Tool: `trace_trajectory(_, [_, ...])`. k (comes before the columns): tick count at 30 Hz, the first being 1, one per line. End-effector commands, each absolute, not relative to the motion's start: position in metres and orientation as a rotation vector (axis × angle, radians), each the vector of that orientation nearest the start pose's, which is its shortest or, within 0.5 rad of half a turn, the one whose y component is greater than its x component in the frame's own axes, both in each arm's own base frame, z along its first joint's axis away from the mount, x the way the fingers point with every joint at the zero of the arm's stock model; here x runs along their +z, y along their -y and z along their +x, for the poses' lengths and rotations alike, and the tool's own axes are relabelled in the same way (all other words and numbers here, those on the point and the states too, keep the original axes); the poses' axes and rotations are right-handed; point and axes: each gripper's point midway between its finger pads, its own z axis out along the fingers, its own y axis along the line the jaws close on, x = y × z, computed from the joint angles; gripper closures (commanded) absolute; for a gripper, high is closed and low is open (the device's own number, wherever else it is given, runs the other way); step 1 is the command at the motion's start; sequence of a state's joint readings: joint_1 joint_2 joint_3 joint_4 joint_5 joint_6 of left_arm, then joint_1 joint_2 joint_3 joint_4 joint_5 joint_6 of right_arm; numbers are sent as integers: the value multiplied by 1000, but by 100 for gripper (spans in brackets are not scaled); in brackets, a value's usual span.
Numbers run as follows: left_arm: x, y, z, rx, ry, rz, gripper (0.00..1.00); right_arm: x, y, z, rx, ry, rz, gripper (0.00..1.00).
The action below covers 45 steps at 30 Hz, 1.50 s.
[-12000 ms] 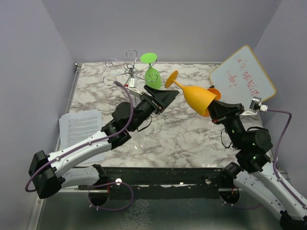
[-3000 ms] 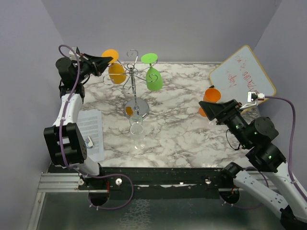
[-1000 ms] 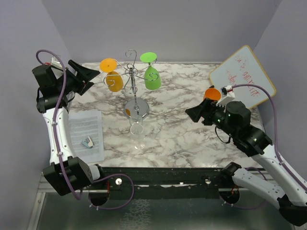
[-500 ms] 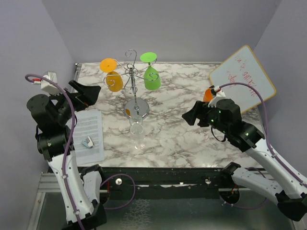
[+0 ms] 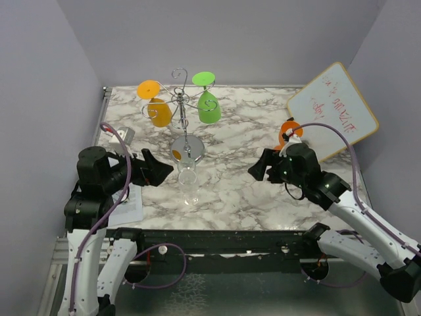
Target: Place the wine glass upside down on the wine glass rack
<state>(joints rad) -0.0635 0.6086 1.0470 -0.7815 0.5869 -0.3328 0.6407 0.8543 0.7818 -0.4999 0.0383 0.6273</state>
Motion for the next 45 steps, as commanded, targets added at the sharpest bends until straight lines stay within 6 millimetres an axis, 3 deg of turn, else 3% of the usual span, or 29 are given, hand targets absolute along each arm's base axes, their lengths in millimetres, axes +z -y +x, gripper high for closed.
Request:
trace_trajectory(1, [259,121,185,-852,-2121,71,10,184,-191,224,691,-2244,44,19])
trace_trajectory(4, [240,128,197,-914,-2177,26,10,173,-192,232,672,-2235,62,19])
trace_trajectory(9, [227,126,214,-904,-2222,-63,5,167,-215,229,817,-2240,34,19])
trace_trajectory(14, [209,133,216,-947,-2283,-115,10,156,-225,229,879,-2254,66,20])
trace_trajectory(22, [194,148,212,-906,-2352,-70,16,155,-241,234,950,-2239,40,22])
trace_trajectory(25, [191,152,213,-857,-2365,-69,23,157,-245,238,963,-2241,37,22])
trace_trajectory(28, [190,151,219,-786,-2380,-81,45,162,-251,237,990,-2246,9,23])
trace_trajectory(31, [189,153,224,-751,-2421,-70,60,161,-253,235,1005,-2241,-9,25])
trace_trajectory(39, [182,165,216,-604,-2483,25,62,158,-247,233,975,-2255,7,25])
trace_trajectory(45, [178,172,208,-490,-2491,86,73,152,-248,231,972,-2295,15,25])
